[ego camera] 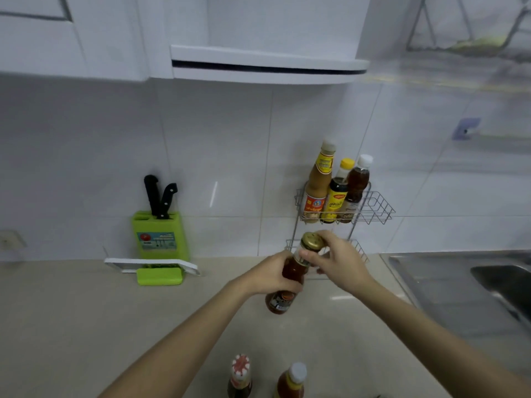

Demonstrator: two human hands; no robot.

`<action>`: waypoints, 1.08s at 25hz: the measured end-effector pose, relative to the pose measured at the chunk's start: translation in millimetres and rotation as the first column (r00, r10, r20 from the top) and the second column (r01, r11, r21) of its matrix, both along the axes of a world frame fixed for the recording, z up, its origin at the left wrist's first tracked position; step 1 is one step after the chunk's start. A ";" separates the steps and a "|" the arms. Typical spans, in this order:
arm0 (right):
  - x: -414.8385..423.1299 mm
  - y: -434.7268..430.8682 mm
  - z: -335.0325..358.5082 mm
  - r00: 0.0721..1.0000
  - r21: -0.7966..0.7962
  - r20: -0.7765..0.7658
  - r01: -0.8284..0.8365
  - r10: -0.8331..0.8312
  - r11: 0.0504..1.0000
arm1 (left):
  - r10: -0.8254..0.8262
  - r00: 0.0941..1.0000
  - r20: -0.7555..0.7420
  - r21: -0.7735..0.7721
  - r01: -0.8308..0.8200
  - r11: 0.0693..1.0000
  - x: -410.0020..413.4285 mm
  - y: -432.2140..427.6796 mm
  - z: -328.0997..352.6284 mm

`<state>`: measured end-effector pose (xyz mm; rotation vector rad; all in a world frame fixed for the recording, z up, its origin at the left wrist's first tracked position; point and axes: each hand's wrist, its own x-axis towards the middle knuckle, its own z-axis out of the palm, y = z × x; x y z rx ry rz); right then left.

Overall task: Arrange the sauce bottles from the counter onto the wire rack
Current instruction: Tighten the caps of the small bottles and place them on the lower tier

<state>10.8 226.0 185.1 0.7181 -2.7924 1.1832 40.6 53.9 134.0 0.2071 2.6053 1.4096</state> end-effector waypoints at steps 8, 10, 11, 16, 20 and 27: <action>-67.8 43.8 -65.4 0.975 -0.309 -0.132 0.133 -0.180 0.942 | 0.319 0.898 0.304 -0.156 -0.284 0.946 -61.4 6.5 -76.2; -83.3 45.4 -80.5 0.978 -0.341 -0.131 0.107 -0.160 0.934 | 0.320 0.880 0.350 -0.158 -0.281 0.947 -80.0 13.2 -81.0; -90.8 46.1 -88.5 0.984 -0.350 -0.120 0.085 -0.135 0.933 | 0.309 0.877 0.367 -0.138 -0.278 0.951 -90.7 18.4 -81.7; -115.1 44.2 -112.1 0.988 -0.263 -0.147 0.011 -0.051 0.965 | 0.245 0.903 0.354 0.026 -0.271 0.962 -117.3 44.9 -77.6; -132.7 29.1 -124.0 0.998 -0.397 -0.015 0.049 -0.060 0.917 | 0.276 0.912 0.304 0.161 -0.335 0.929 -119.1 49.4 -87.8; -163.5 0.9 -135.6 0.997 -0.374 0.065 0.070 -0.049 0.925 | 0.263 0.911 0.317 0.143 -0.320 0.937 -118.5 47.4 -94.7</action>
